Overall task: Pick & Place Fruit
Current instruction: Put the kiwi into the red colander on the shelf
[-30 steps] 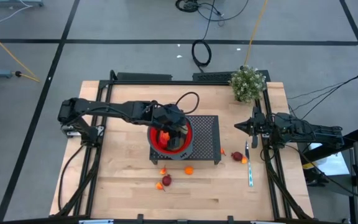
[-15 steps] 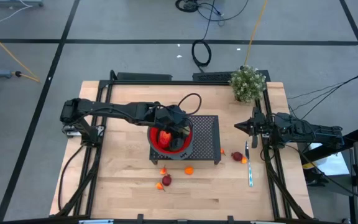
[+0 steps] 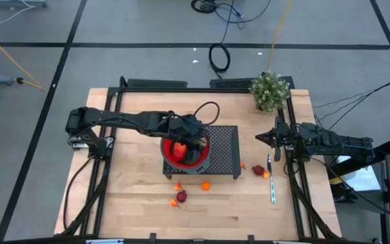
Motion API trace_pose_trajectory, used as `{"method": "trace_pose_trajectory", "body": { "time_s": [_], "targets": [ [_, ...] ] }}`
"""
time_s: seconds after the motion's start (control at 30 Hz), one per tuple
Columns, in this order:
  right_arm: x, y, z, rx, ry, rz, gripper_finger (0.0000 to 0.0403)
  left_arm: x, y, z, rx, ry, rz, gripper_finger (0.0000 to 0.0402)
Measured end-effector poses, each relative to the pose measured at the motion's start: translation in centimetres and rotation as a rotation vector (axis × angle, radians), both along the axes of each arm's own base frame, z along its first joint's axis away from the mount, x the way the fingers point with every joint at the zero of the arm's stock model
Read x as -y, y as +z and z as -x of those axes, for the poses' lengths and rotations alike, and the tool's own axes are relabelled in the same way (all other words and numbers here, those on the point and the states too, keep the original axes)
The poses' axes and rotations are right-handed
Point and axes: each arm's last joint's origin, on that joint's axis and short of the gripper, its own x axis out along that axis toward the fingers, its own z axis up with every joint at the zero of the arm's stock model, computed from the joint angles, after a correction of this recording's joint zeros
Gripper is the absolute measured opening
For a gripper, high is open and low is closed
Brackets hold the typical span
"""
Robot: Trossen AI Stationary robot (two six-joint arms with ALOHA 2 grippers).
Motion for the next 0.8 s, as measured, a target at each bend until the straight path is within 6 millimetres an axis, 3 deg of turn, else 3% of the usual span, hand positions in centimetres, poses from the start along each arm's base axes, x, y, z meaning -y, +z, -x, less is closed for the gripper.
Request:
{"method": "trace_pose_trajectory", "body": {
  "time_s": [0.47, 0.8],
  "targets": [
    [0.0, 0.0, 0.0, 0.0, 0.0, 0.0, 0.0, -0.12, -0.11, 0.12, -0.016, 0.036, -0.003, 0.0212],
    [0.0, 0.0, 0.0, 0.0, 0.0, 0.0, 0.0, -0.07, -0.11, 0.11, -0.015, 0.035, -0.003, 0.0278]
  ]
}}
